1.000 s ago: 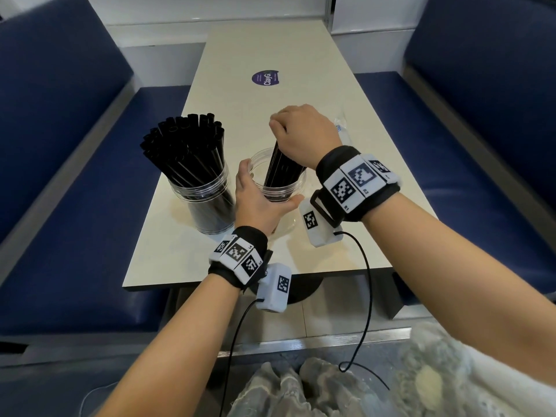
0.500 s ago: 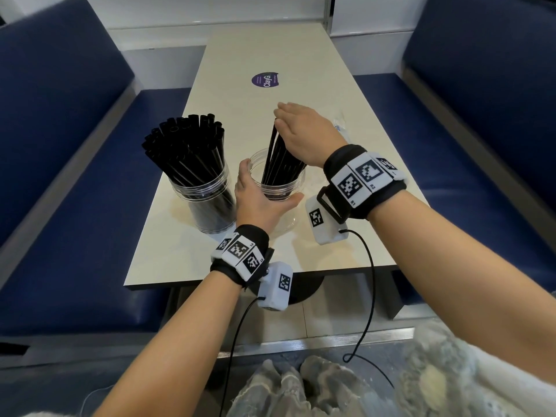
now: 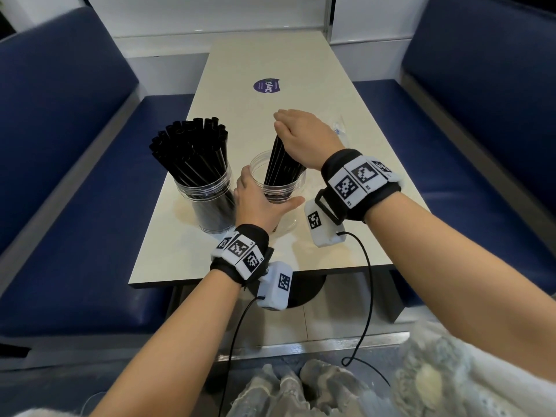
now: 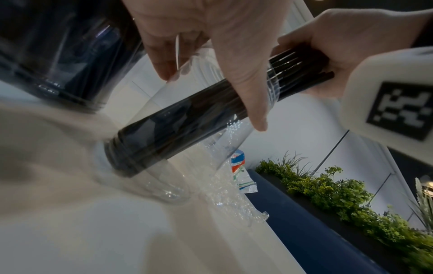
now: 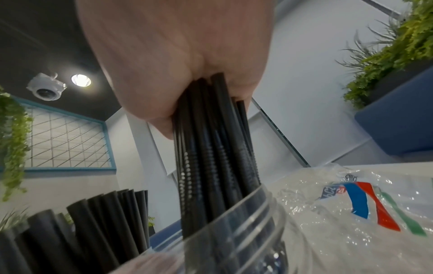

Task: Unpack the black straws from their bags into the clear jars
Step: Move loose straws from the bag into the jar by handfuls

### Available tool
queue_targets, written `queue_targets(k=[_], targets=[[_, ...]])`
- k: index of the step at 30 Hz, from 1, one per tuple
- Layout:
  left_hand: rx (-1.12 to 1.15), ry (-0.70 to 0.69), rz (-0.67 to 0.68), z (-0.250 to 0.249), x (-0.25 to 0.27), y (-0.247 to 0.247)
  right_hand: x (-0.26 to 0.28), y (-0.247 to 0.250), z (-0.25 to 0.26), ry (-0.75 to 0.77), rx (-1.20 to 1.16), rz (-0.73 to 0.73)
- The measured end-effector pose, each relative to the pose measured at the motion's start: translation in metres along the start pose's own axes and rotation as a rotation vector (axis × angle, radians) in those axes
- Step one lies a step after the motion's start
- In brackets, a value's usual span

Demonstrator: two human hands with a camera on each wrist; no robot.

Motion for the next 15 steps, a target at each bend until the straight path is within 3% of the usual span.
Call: queue_targets(k=[6,11,15], targets=[[0.007,0.032,-0.013,-0.0004,0.0002,-0.0015,-0.0035,0.0043,0.0024,-0.045,-0.051,0.069],[0.014,0.042,-0.023,-0.0026,-0.0016,-0.0001,0.0012,0.0,0.0025,-0.037,0.007,-0.045],[0.003,0.054,0.006,-0.0039,0.0003,0.0016,0.0005,0.001,0.0021,-0.038,-0.006,-0.042]])
Point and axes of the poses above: each hand's wrist, its own x-axis away from the middle knuckle, its own y-axis out of the back of the hand, z = x × y, the point moved 5 cm from there along -x, towards the middle knuckle, and after that the axes turned 10 degrees about x, right-handed, at the moved point
